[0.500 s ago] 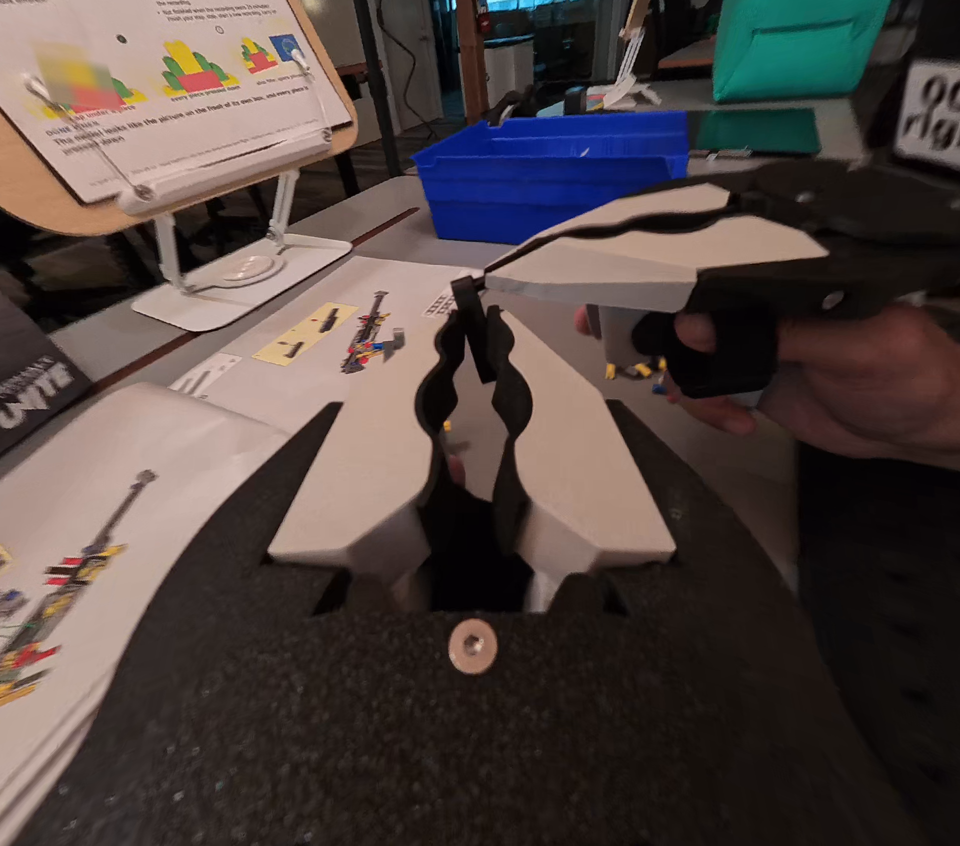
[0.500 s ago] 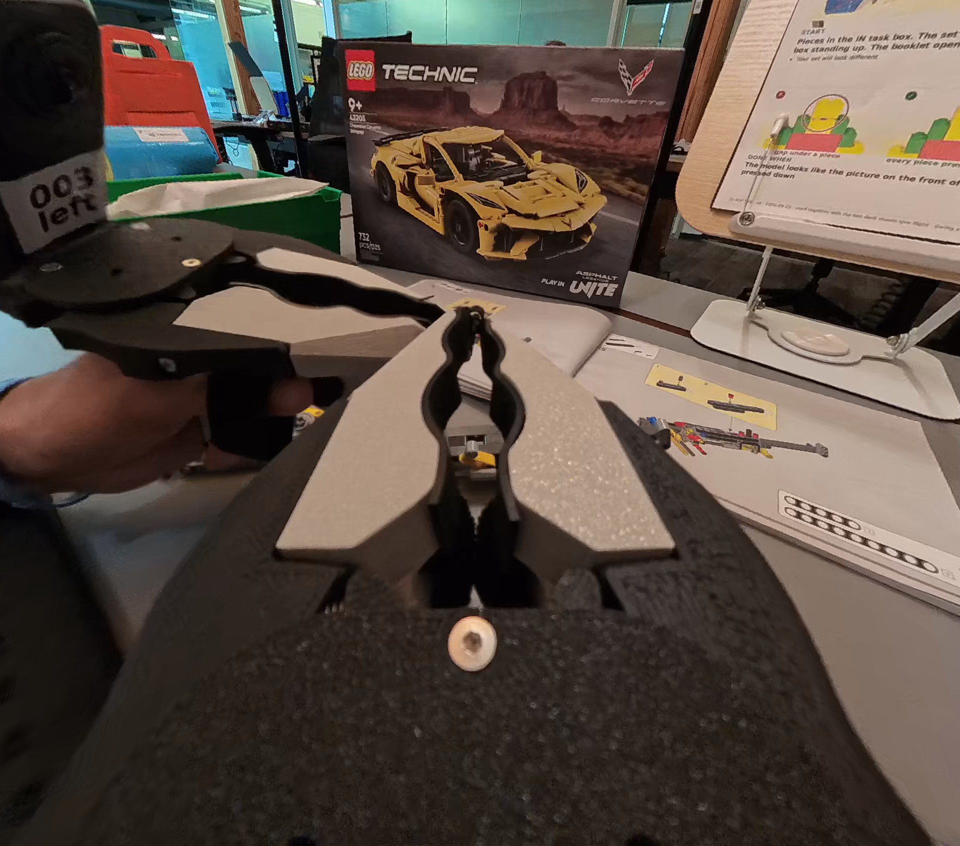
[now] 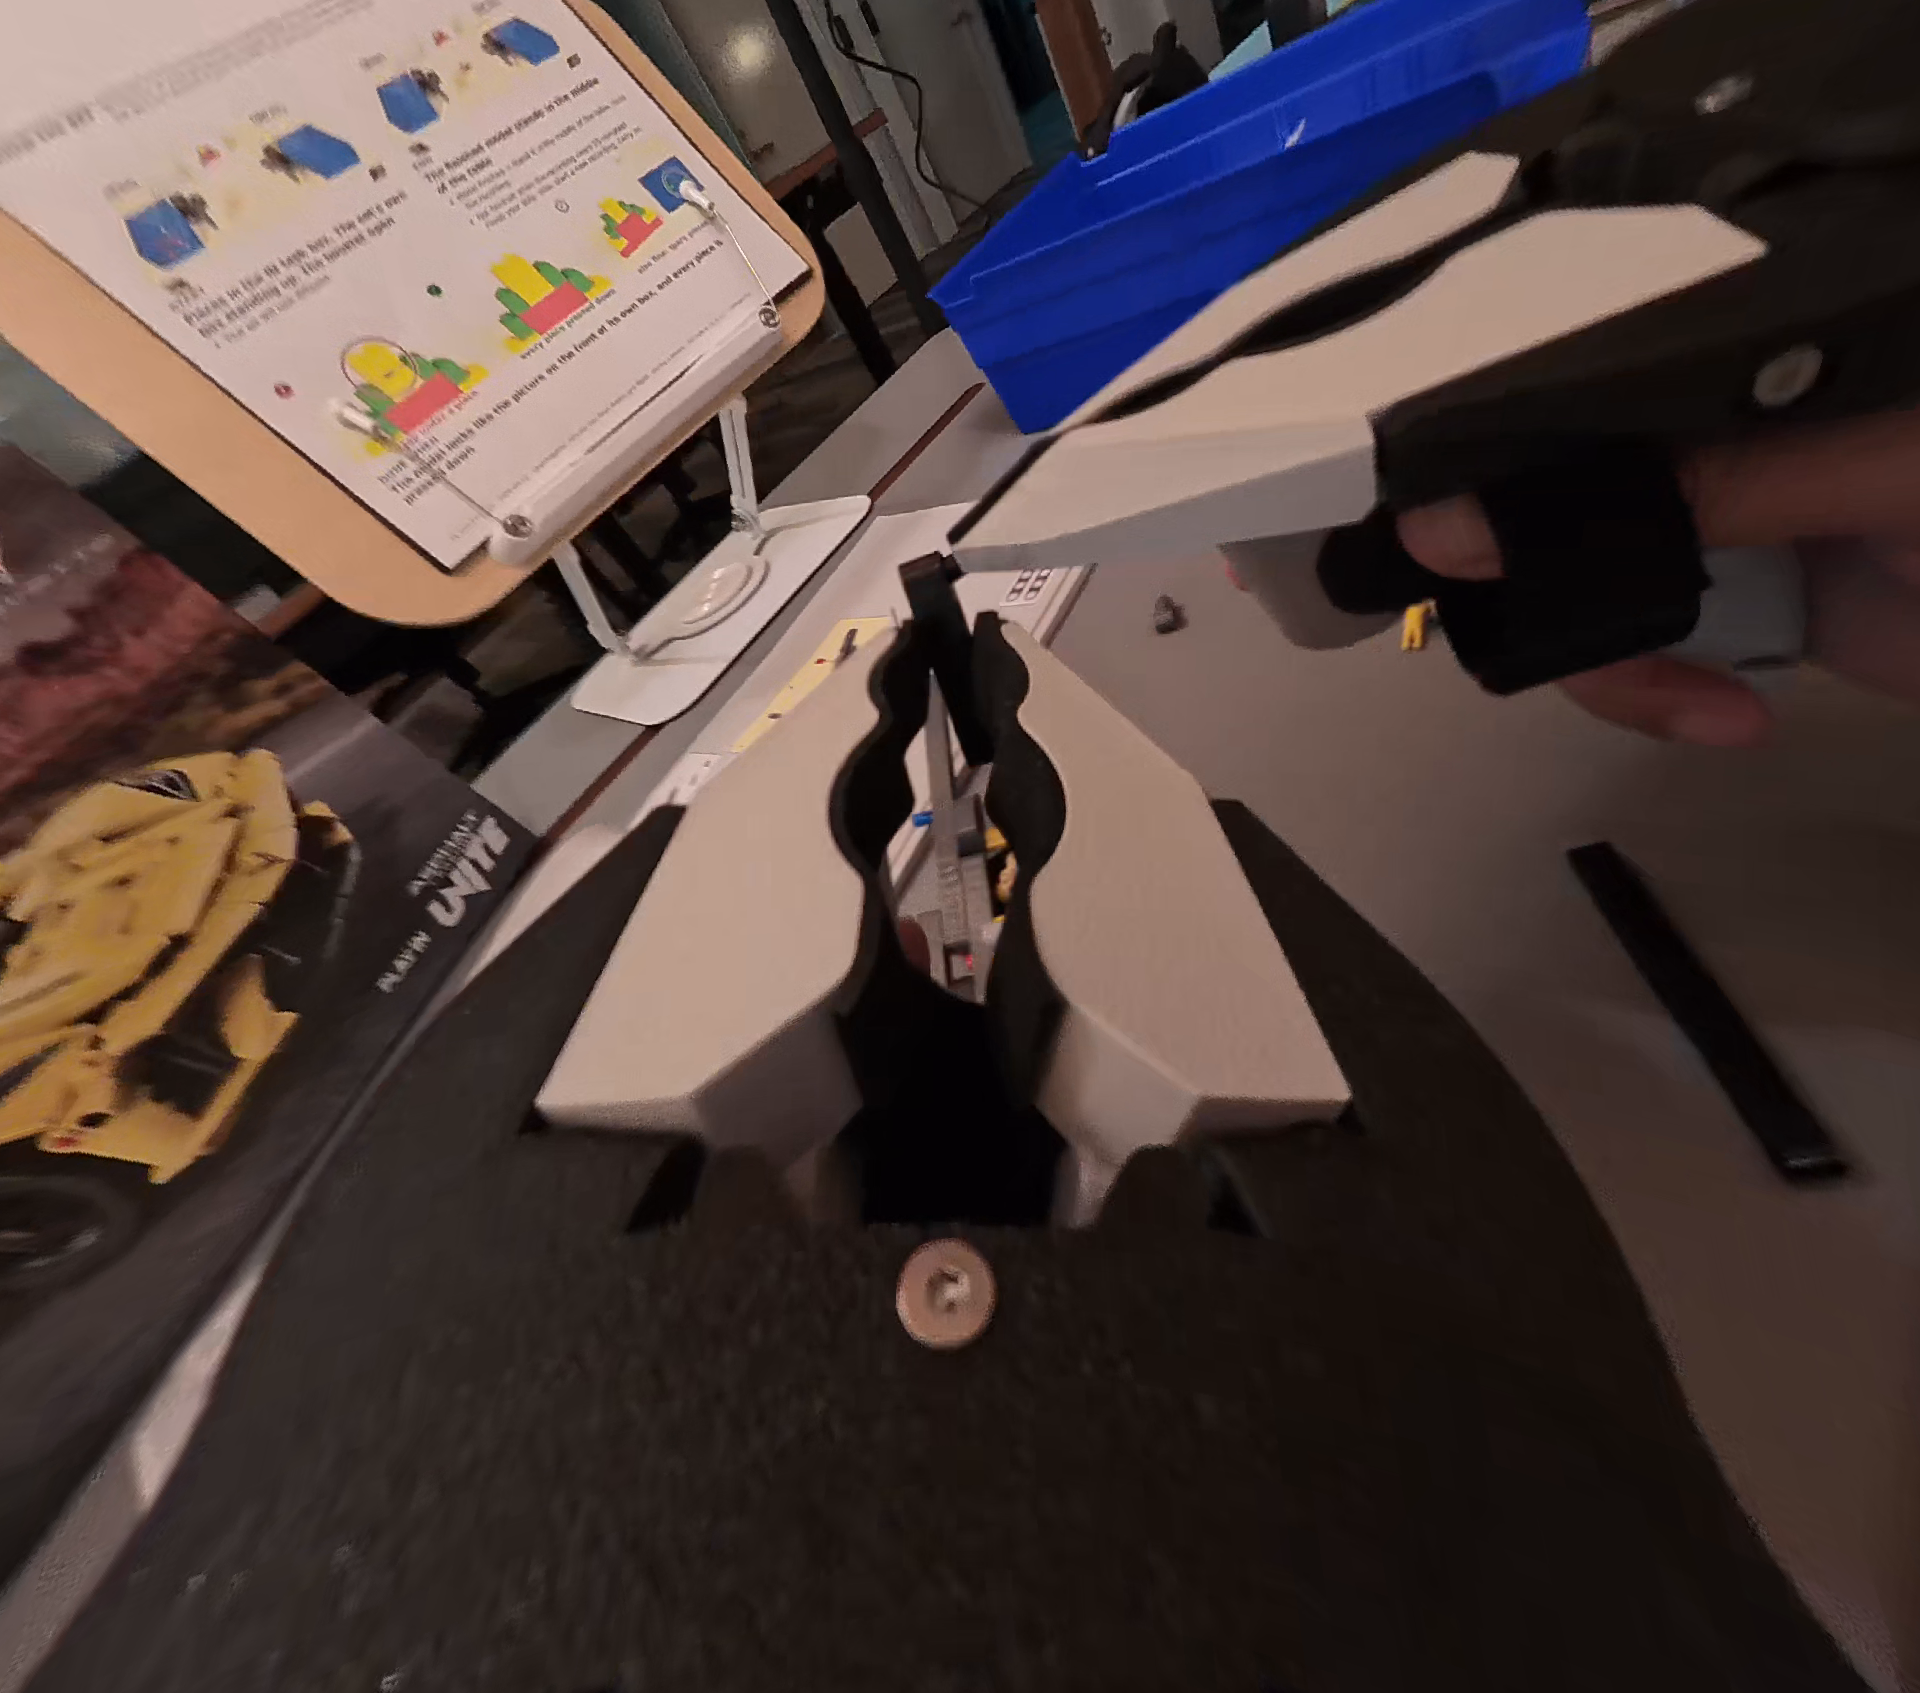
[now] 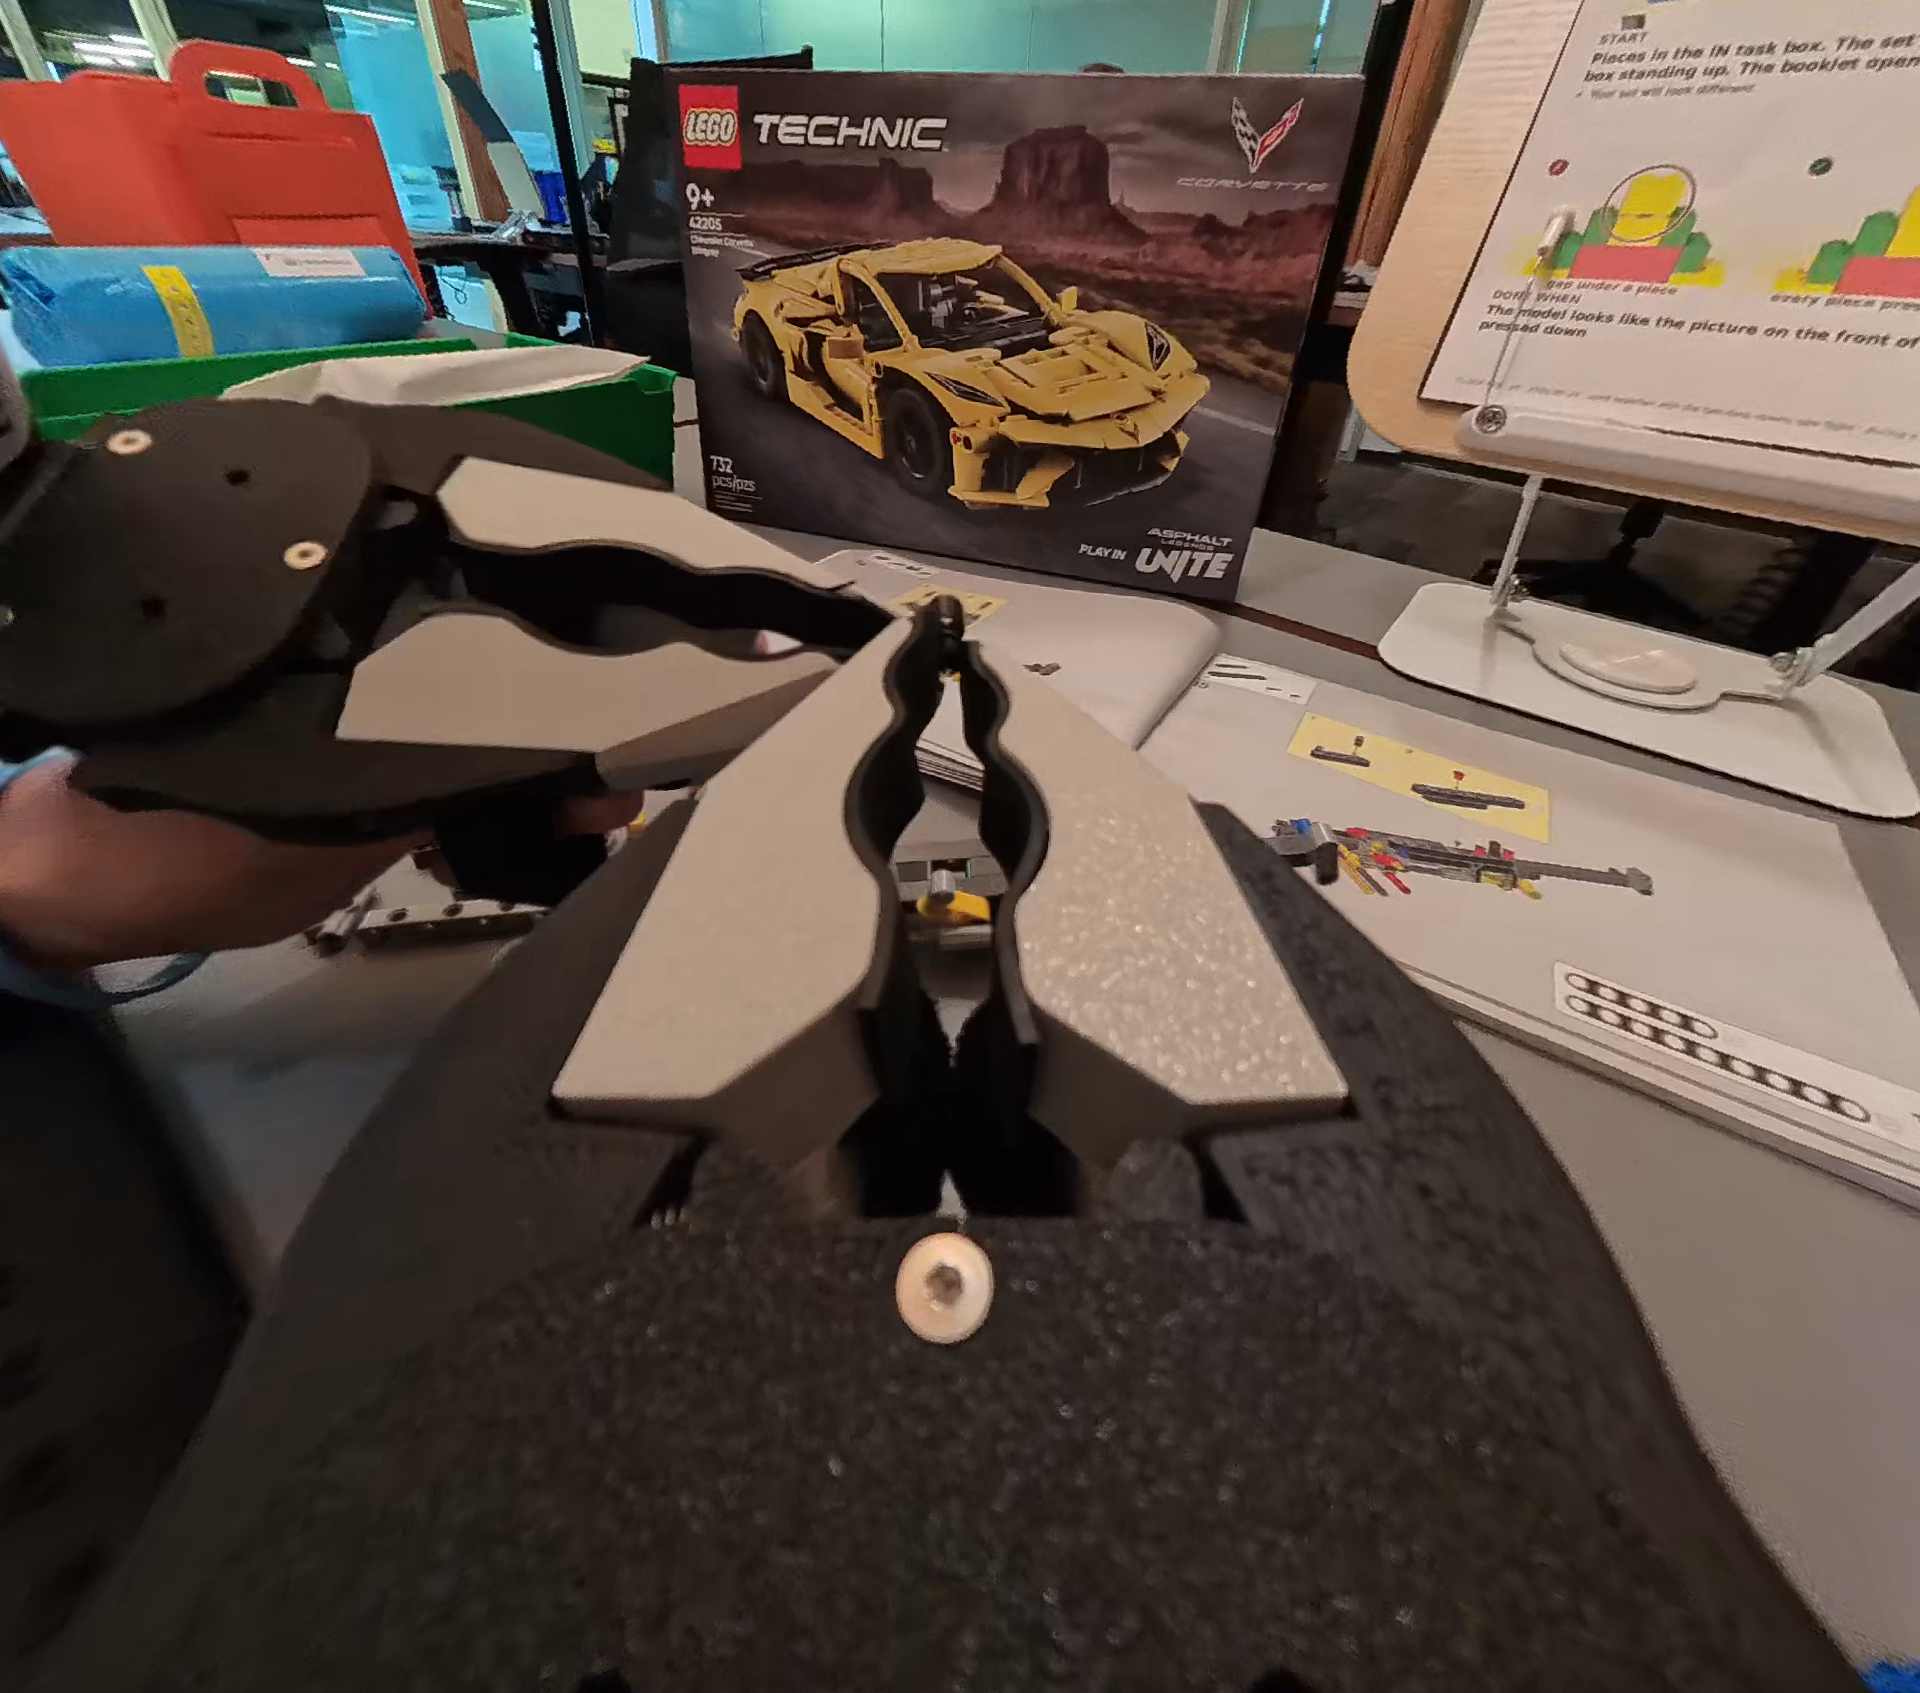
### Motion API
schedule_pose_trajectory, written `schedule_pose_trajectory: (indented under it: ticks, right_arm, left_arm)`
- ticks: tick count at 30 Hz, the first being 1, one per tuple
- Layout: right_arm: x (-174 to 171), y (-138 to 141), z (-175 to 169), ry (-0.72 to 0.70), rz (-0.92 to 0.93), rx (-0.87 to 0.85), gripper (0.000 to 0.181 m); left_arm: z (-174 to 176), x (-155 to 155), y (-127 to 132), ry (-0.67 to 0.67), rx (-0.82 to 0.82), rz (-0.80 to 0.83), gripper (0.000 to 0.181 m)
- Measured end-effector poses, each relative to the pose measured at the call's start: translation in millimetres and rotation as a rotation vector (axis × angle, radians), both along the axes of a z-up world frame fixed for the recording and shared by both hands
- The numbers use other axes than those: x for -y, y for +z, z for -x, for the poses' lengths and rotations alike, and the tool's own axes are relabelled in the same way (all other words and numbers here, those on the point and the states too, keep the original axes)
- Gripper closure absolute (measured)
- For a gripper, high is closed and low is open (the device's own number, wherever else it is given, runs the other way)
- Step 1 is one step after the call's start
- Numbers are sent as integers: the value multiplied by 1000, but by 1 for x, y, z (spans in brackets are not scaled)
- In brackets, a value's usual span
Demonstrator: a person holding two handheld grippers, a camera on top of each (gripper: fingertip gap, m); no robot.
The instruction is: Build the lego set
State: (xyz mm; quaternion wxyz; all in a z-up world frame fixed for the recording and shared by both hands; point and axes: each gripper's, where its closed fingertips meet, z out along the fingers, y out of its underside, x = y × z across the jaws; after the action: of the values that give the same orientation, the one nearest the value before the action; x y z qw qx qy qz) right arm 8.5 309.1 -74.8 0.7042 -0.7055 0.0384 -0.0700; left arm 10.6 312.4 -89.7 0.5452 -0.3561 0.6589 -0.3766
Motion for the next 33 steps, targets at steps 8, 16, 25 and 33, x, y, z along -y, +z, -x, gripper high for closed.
schedule_pose_trajectory:
  ticks: [8, 16, 25, 33]
  right_arm:
    - [0, -2, 3, -20, 36, 228, 178]
    - [-1, -2, -2, -122, 88, 361, 178]
    - [-1, -3, -1, -100, 79, 318, 178]
    - [0, -6, 1, -10, 57, 157, 178]
  left_arm:
    - [5, 3, -1, -89, -36, 180, 174]
    - [-1, 4, -2, -133, -94, 448, 175]
    - [1, 7, -4, -124, -77, 378, 174]
    - [3, 5, -6, -58, -28, 55, 174]
